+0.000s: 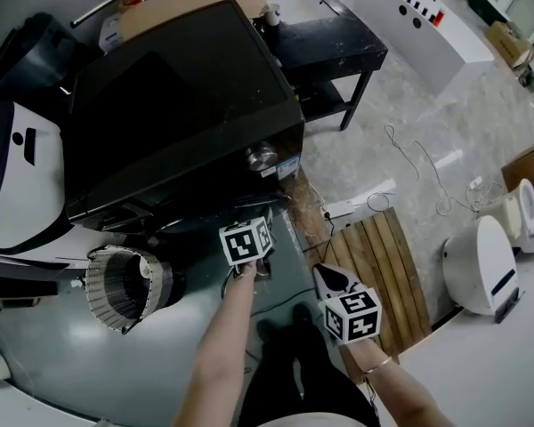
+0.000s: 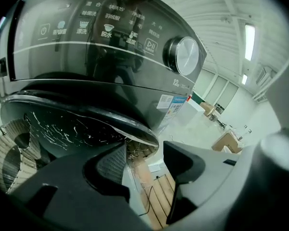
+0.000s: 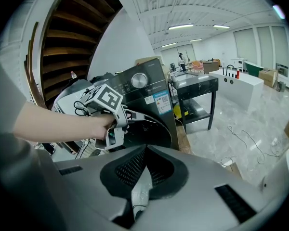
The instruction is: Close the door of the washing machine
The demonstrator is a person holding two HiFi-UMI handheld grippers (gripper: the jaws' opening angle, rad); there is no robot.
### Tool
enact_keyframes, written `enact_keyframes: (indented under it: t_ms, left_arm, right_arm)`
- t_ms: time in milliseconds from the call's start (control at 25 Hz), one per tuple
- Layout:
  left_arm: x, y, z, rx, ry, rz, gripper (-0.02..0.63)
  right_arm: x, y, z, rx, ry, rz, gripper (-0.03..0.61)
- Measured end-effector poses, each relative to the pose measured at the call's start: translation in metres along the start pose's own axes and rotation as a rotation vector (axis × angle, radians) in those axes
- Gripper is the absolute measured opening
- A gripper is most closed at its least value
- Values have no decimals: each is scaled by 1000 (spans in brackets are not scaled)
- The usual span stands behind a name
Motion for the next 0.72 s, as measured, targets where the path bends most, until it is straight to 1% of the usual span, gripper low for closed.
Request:
enact_keyframes:
  t_ms: [160,360,520,720]
  left_arm:
    - [3,-5,0,10,-1,-7,256]
    - [3,-17,-8,15,19,2,253]
    - [6,-34,-14,47,35,5,218]
    - [7,-61,-19,88,59,-4,195]
  right_arm:
    - [1,-3,-1,6,-2,-1,8]
    - [-5,-6,-1,13,-7,8,8]
    - [-8,-11,3,21,-22,16,8]
    - [-13,-17,8,31,-43,24,8]
Point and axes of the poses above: the fingertips, and each gripper's own axes: y forward along the fingers, x to its right, z out of its top, the point moved 9 cm from there along -y, backward along the fingers, and after that the axes turned 7 degrees about z, right-handed, at the moved point
